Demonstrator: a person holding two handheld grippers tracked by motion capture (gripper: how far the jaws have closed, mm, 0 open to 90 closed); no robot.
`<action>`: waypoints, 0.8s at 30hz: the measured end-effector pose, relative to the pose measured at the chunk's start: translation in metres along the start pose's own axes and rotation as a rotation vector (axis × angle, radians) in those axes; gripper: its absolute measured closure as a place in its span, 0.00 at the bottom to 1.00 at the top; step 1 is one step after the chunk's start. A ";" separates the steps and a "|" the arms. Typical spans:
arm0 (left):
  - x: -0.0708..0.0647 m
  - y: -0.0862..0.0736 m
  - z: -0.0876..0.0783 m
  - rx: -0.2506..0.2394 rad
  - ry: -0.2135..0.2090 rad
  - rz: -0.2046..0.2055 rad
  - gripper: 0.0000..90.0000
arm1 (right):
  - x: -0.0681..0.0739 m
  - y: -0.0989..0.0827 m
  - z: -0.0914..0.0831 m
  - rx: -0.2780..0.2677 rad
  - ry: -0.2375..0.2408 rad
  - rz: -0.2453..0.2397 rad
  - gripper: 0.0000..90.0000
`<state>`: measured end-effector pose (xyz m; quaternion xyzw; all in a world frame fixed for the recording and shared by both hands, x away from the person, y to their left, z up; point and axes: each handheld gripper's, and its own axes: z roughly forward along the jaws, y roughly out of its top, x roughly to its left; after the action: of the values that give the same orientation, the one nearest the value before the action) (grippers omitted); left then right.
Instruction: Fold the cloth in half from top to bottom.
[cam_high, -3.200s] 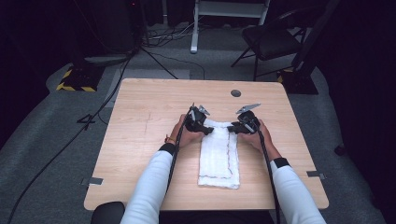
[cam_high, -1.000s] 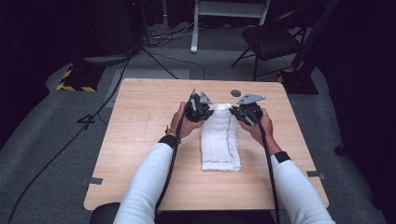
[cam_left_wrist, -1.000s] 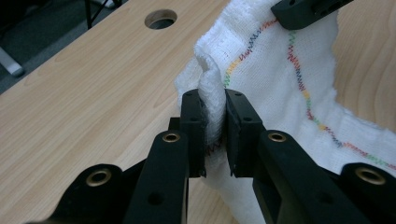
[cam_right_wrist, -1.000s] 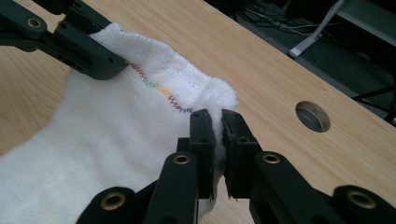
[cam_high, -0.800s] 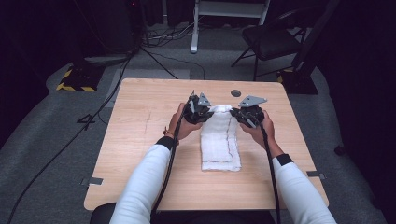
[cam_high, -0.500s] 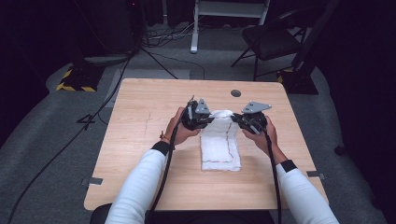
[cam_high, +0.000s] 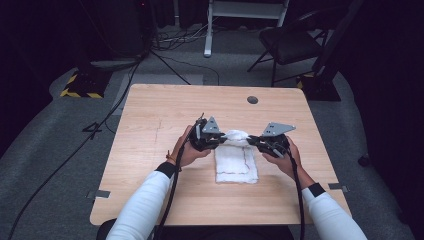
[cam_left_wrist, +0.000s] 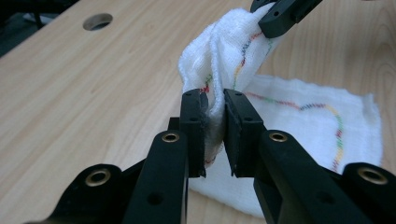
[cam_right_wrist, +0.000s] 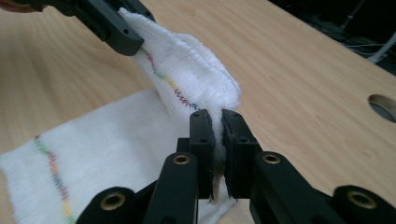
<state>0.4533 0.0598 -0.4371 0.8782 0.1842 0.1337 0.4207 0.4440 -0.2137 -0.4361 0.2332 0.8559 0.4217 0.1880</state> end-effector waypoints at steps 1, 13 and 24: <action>-0.002 -0.002 -0.001 -0.003 -0.007 -0.001 0.88 | 0.002 -0.001 -0.001 0.001 0.011 -0.006 0.93; -0.027 -0.011 -0.010 0.013 -0.068 0.046 0.91 | 0.019 -0.016 -0.015 0.018 0.107 -0.033 0.93; -0.056 -0.023 -0.017 0.048 -0.122 0.119 0.91 | 0.035 -0.034 -0.025 0.033 0.140 -0.061 0.91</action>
<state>0.3921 0.0605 -0.4493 0.9038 0.1090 0.1004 0.4014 0.3945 -0.2284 -0.4539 0.1800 0.8804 0.4169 0.1365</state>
